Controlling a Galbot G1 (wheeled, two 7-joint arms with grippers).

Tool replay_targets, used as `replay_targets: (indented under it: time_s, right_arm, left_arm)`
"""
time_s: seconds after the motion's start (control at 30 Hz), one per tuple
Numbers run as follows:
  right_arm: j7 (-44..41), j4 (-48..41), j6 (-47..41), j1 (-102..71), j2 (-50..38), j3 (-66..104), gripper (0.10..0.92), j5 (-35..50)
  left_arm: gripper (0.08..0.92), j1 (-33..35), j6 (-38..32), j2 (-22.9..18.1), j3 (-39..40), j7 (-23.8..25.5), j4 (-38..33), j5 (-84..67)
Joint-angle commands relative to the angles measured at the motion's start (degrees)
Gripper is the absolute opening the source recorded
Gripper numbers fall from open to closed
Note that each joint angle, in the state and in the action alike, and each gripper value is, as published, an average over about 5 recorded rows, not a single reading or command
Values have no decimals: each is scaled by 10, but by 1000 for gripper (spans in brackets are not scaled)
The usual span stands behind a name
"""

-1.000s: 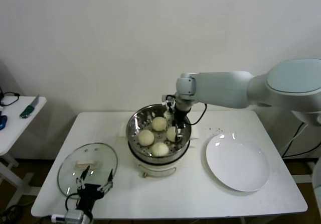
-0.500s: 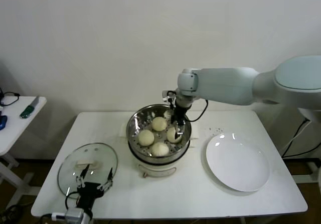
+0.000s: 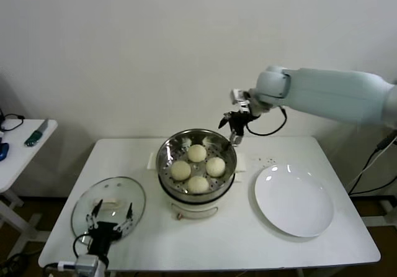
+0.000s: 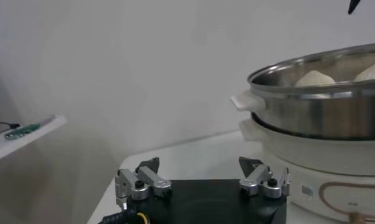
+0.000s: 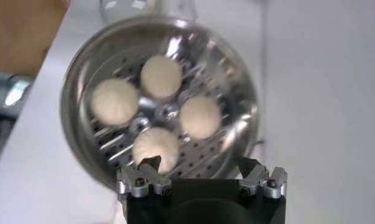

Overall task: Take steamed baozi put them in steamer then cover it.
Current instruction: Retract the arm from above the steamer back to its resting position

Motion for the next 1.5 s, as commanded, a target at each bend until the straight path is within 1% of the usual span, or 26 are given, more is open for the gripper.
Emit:
replay_targets:
  time_s: [0.03,0.17,0.33,0.53,0.63,0.8,0.97,1.13,1.33,1.43,1.5]
  right_arm:
    - [201,103,124,-181,-228,227,823,-24]
    - [240,127,135,-310,-275,360,823,-45]
    - [290,142,142,-505,-308,566,823,-62]
    - [338,168,145,-708,-305,771,823,-65]
    - [358,178,143,-811,-282,871,823,-91]
    - [364,200,120,-984,-212,1052,823,-129]
    - [359,243,90,-1123,-139,1185,823,-152]
    - [345,279,84,-1205,-75,1261,823,-167]
    - [341,305,102,-1270,-12,1296,823,-198]
    - [345,305,116,-1288,11,1300,823,-218]
    - [344,304,117,-1297,20,1303,823,-225]
  left_arm:
    - [823,0,-15,-1,-11,6,-9,15]
    - [823,5,-22,-3,-12,15,-21,32]
    - [823,6,-32,-10,-8,19,-32,66]
    - [823,6,-18,-20,-9,15,-37,143]
    - [823,8,-11,-18,-11,16,-43,181]
    - [823,7,7,-1,-23,34,-56,307]
    - [823,3,46,19,-24,21,-56,381]
    - [823,-2,54,39,-21,12,-39,523]
    - [823,-17,80,75,-16,31,-8,753]
    - [823,-35,79,101,-4,38,29,813]
    - [823,-42,79,110,7,43,57,823]
